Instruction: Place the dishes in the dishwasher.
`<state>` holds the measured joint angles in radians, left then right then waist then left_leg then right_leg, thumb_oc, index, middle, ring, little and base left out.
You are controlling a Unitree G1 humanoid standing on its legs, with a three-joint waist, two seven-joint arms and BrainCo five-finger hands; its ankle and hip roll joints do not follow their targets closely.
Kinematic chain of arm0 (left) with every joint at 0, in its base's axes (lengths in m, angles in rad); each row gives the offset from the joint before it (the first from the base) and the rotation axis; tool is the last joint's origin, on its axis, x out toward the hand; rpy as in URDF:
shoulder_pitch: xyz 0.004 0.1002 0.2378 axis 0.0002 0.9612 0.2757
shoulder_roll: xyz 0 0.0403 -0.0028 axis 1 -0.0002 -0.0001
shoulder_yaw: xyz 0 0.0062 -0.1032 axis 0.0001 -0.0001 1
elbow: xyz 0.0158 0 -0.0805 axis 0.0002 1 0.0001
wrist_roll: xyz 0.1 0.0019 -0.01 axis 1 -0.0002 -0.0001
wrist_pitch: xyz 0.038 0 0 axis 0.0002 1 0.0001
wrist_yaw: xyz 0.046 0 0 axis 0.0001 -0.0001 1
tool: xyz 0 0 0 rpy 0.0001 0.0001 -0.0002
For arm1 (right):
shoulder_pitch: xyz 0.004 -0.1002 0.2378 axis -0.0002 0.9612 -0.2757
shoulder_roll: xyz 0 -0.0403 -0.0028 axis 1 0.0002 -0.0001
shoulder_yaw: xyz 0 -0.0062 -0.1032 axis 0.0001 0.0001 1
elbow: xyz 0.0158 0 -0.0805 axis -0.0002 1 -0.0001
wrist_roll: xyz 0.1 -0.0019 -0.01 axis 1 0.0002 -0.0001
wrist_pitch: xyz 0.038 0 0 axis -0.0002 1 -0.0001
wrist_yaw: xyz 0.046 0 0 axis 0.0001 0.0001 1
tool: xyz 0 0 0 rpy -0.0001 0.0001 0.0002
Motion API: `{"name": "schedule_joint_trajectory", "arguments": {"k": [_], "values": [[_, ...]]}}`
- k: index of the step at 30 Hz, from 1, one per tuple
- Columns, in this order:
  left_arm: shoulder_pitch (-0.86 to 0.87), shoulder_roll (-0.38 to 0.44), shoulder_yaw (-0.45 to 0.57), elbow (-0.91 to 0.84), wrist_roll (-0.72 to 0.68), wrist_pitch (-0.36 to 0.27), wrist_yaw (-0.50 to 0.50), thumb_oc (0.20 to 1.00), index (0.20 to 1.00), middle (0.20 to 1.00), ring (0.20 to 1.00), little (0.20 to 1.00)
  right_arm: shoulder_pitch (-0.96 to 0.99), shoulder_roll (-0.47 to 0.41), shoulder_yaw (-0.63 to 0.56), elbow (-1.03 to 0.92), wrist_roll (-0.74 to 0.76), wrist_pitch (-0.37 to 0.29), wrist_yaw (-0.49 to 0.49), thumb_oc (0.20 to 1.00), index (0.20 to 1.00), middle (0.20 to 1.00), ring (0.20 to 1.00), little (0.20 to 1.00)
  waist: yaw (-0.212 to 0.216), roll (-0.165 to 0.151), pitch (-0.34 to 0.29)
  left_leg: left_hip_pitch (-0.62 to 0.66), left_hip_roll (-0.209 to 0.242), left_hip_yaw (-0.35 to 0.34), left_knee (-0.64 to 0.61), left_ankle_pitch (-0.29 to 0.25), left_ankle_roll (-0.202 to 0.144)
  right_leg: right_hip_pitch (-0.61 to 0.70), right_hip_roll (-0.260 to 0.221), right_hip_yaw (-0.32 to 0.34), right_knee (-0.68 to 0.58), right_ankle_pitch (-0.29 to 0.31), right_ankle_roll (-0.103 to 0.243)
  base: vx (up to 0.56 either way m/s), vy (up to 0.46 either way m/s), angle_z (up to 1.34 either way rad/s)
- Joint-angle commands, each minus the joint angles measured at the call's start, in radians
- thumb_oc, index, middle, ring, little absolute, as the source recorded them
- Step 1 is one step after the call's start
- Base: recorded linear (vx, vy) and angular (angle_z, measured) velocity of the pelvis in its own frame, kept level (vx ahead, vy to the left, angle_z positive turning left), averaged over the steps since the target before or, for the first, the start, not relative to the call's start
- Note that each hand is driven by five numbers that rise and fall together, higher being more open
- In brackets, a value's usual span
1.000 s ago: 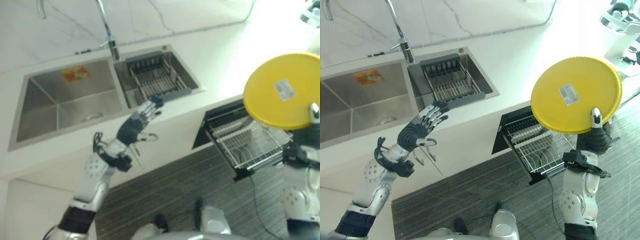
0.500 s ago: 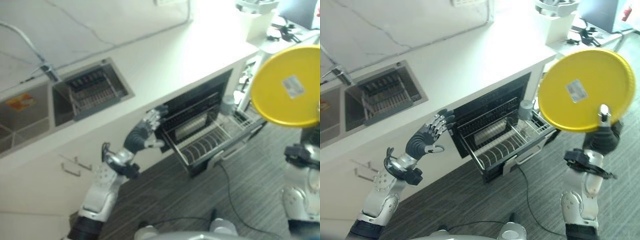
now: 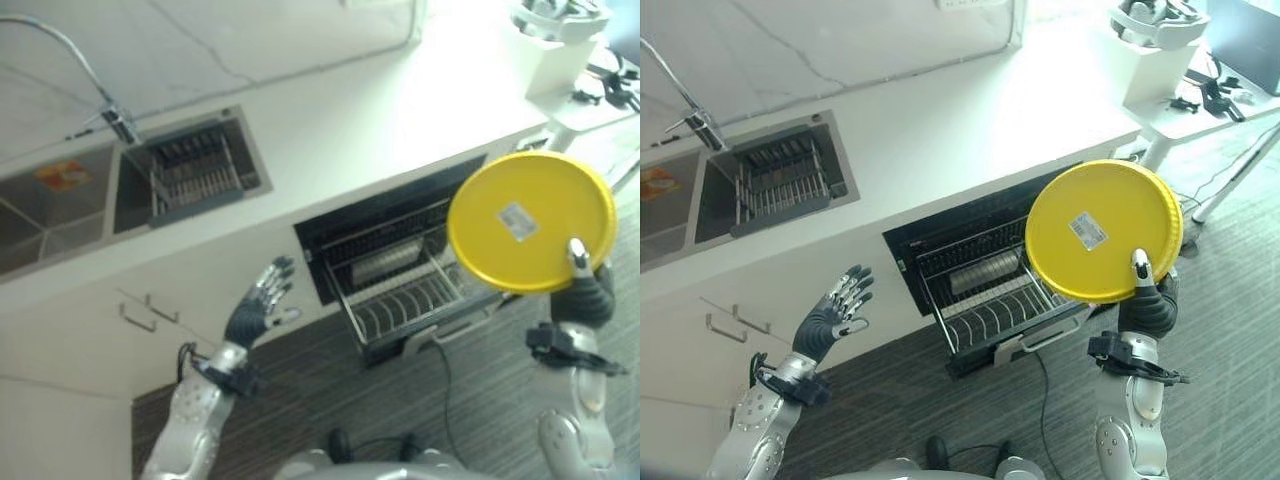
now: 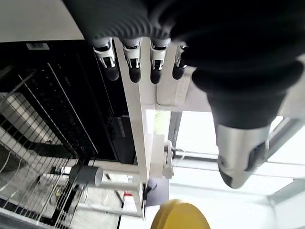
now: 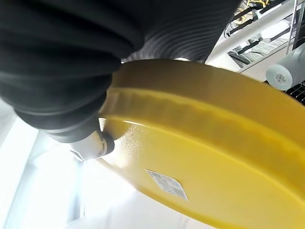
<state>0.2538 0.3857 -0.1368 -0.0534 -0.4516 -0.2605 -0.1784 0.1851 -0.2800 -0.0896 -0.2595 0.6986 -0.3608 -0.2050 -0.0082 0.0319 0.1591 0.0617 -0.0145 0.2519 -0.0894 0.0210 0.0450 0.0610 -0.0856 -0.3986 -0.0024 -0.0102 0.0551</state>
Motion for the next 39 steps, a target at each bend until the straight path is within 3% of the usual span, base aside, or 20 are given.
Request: {"name": "schedule_joint_trajectory", "arguments": {"k": [1,5,7,9,12,15,16,19,21,24,30,32,36,39], "values": [[-0.033,0.037,0.005,0.052,0.050,-0.091,0.037,1.000,1.000,1.000,1.000,1.000,-0.103,-0.012,-0.035,-0.051,0.021,-0.120,0.045,0.200,0.200,0.200,0.200,0.200,0.004,-0.043,-0.015,0.057,0.055,0.011,0.002,-0.081,-0.082,-0.008,-0.088,0.029,0.008,0.034,0.120,0.09,0.194,-0.01],[-0.025,0.015,-0.019,0.291,0.076,-0.048,0.099,1.000,1.000,1.000,1.000,1.000,-0.130,-0.016,-0.027,-0.020,-0.024,-0.145,0.044,0.200,0.200,0.200,0.200,0.200,0.010,-0.048,-0.010,0.065,0.042,0.002,0.002,-0.097,-0.066,-0.027,-0.106,0.032,0.051,0.027,0.129,0.08,0.215,-0.04],[-0.013,-0.031,-0.010,0.480,0.011,0.045,0.164,1.000,1.000,1.000,1.000,1.000,-0.143,-0.031,-0.019,-0.023,-0.134,-0.137,0.026,0.200,0.200,0.200,0.200,0.200,0.015,-0.051,-0.006,0.065,0.027,-0.022,0.002,-0.105,-0.051,-0.054,-0.120,0.048,0.106,0.046,0.138,0.15,0.332,-0.05],[-0.023,-0.111,0.058,0.671,-0.015,0.085,0.155,1.000,1.000,1.000,1.000,1.000,-0.165,-0.043,-0.018,-0.005,-0.216,-0.127,0.006,0.200,0.200,0.200,0.200,0.200,0.022,-0.054,-0.002,0.056,0.020,-0.047,0.002,-0.102,-0.033,-0.064,-0.103,0.081,0.213,0.015,0.133,0.11,0.285,-0.13],[-0.043,-0.152,0.066,0.779,0.042,0.118,0.162,1.000,1.000,1.000,1.000,1.000,-0.175,-0.075,-0.037,0.005,-0.304,-0.130,-0.013,0.200,0.200,0.200,0.200,0.200,0.022,-0.063,0.011,0.020,0.030,-0.069,0.002,-0.077,-0.025,-0.137,-0.077,0.147,0.385,0.049,0.132,-0.01,0.063,0.03],[-0.096,-0.149,0.096,0.863,0.077,0.170,0.187,1.000,1.000,1.000,1.000,1.000,-0.159,-0.116,-0.057,0.012,-0.501,-0.193,-0.092,0.200,0.200,0.200,0.200,0.200,0.018,-0.087,0.020,0.006,0.040,-0.096,0.003,-0.077,-0.047,-0.109,-0.125,0.166,0.210,0.064,0.131,0.03,-0.246,0.31],[-0.114,-0.132,0.159,0.934,0.039,0.234,0.202,1.000,1.000,1.000,1.000,1.000,-0.138,-0.186,-0.079,0.009,-0.724,-0.225,-0.168,0.200,0.200,0.200,0.200,0.200,0.003,-0.092,0.014,0.029,0.049,-0.109,0.006,-0.100,-0.059,-0.105,-0.173,0.204,0.115,0.111,0.161,0.14,-0.341,0.37],[-0.122,-0.127,0.207,1.005,0.065,0.264,0.197,1.000,1.000,1.000,1.000,1.000,-0.150,-0.284,-0.096,0.024,-0.867,-0.201,-0.203,0.200,0.200,0.200,0.200,0.200,0.019,-0.095,-0.001,0.036,0.076,-0.090,0.013,-0.104,-0.083,-0.048,-0.178,0.147,0.031,0.086,0.167,0.12,-0.353,0.28],[-0.114,-0.140,0.248,1.060,0.096,0.283,0.192,1.000,1.000,1.000,1.000,1.000,-0.142,-0.370,-0.139,0.034,-1.045,-0.208,-0.241,0.200,0.200,0.200,0.200,0.200,0.029,-0.108,-0.022,0.048,0.095,-0.071,0.013,-0.112,-0.095,-0.022,-0.165,0.120,-0.005,0.075,0.179,0.09,-0.314,0.27],[-0.094,-0.156,0.287,1.119,0.030,0.313,0.156,1.000,1.000,1.000,1.000,1.000,-0.139,-0.461,-0.156,0.055,-1.158,-0.214,-0.275,0.200,0.200,0.200,0.200,0.200,0.036,-0.111,-0.038,0.057,0.116,-0.051,0.009,-0.111,-0.108,-0.008,-0.153,0.089,-0.021,0.060,0.183,0.07,-0.155,0.02],[-0.086,-0.157,0.296,1.173,0.062,0.270,0.139,1.000,1.000,1.000,1.000,1.000,-0.130,-0.566,-0.142,0.104,-1.317,-0.253,-0.258,0.200,0.200,0.200,0.200,0.200,0.045,-0.114,-0.056,0.054,0.139,-0.030,0.007,-0.099,-0.129,0.009,-0.144,0.043,-0.026,0.040,0.173,0.03,-0.096,0.08],[-0.095,-0.146,0.291,1.177,0.056,0.268,0.132,1.000,1.000,1.000,1.000,1.000,-0.149,-0.603,-0.102,0.132,-1.333,-0.260,-0.258,0.200,0.200,0.200,0.200,0.200,0.054,-0.111,-0.061,0.052,0.138,-0.041,0.006,-0.096,-0.134,0.016,-0.143,0.037,-0.030,0.035,0.170,0.01,-0.033,0.15],[-0.111,-0.118,0.279,1.183,0.022,0.243,0.122,1.000,1.000,1.000,1.000,1.000,-0.212,-0.683,0.025,0.188,-1.507,-0.291,-0.294,0.200,0.200,0.200,0.200,0.200,0.073,-0.106,-0.071,0.055,0.140,-0.054,0.006,-0.090,-0.143,0.031,-0.141,0.023,-0.031,0.026,0.167,0.01,-0.013,0.12],[-0.118,-0.105,0.264,1.182,-0.008,0.236,0.115,1.000,1.000,1.000,1.000,1.000,-0.256,-0.707,0.123,0.291,-1.533,-0.303,-0.335,0.200,0.200,0.200,0.200,0.200,0.092,-0.106,-0.080,0.051,0.137,-0.075,0.006,-0.086,-0.145,0.040,-0.141,0.013,-0.033,0.022,0.165,0.03,-0.004,0.17]]}}
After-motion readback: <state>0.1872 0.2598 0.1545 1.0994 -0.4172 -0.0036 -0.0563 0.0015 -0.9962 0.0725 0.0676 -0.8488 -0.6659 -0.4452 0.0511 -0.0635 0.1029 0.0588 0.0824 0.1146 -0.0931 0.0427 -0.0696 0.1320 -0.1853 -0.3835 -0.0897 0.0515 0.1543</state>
